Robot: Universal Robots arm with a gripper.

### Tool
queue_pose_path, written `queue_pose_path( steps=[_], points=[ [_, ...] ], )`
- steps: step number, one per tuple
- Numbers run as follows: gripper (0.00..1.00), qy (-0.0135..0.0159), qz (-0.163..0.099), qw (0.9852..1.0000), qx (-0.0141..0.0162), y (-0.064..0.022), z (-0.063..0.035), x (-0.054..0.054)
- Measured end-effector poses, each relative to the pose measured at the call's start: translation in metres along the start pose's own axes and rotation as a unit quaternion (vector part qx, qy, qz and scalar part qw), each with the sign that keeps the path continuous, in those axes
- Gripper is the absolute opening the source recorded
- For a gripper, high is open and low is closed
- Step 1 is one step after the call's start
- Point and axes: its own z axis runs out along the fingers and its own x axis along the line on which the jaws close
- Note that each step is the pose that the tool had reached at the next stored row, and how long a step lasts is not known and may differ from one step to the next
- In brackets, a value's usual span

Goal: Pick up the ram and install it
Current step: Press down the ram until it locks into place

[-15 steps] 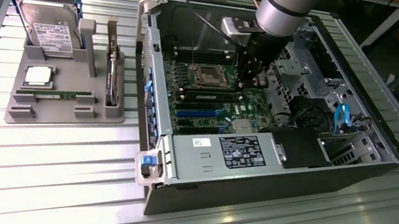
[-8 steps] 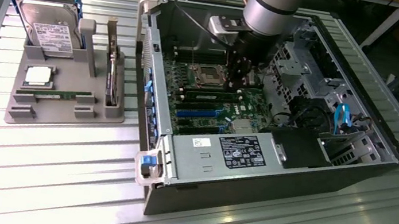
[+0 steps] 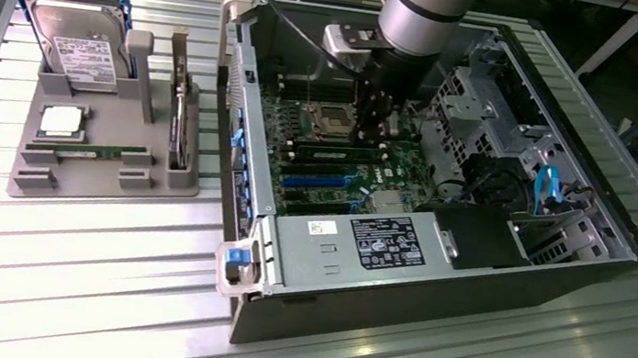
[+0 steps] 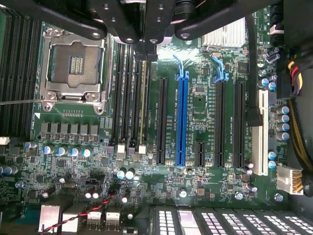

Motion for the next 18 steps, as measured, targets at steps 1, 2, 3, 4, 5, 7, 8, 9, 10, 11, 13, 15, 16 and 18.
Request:
queue_pose_path(
  steps=[1,2,3,4,5,7,8,9,10,11,13,15,16,18],
  points=[
    [0.11,0.0,0.0,1.0,0.0,0.0007,0.0,0.0],
    [0.11,0.0,0.0,1.0,0.0,0.0033,-0.0001,0.0],
    [0.11,0.0,0.0,1.0,0.0,0.0057,-0.0001,0.0],
    [0.11,0.0,0.0,1.0,0.0,0.0074,-0.0001,0.0],
    [0.11,0.0,0.0,1.0,0.0,0.0098,-0.0002,0.0],
    [0.11,0.0,0.0,1.0,0.0,0.0132,-0.0002,-0.001],
    [0.11,0.0001,0.0,1.0,0.0,0.0135,-0.0002,-0.001],
    [0.11,0.0001,0.0,1.0,0.0,0.0135,-0.0002,-0.001],
    [0.11,0.0,0.0,1.0,0.0,0.0135,-0.0002,-0.001],
    [0.11,0.0001,0.0,1.0,0.0,0.0136,0.0,-0.001],
    [0.11,0.0,0.0,1.0,0.0001,0.0136,0.0016,-0.001],
    [0.11,0.0,0.0,1.0,0.0,0.0136,0.0035,-0.001],
    [0.11,0.0,0.0,1.0,0.0,0.0136,0.0046,-0.001],
    [0.11,0.0,0.0,1.0,0.0,0.0136,0.0073,-0.001]
  ],
)
